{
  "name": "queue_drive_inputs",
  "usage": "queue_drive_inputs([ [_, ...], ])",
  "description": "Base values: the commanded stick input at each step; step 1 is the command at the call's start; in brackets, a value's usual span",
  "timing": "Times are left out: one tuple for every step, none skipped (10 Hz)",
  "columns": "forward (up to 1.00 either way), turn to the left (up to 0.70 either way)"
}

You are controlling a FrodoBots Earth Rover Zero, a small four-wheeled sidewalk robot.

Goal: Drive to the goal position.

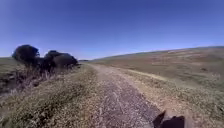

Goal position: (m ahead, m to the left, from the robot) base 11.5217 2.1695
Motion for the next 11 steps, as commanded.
queue_drive_inputs([
  [0.7, 0.0],
  [0.7, 0.0],
  [0.7, 0.0],
  [0.7, 0.0],
  [0.7, 0.0],
  [0.7, 0.0],
  [0.7, 0.0],
  [0.7, 0.0],
  [0.7, 0.0],
  [0.7, 0.0],
  [0.7, 0.0],
])
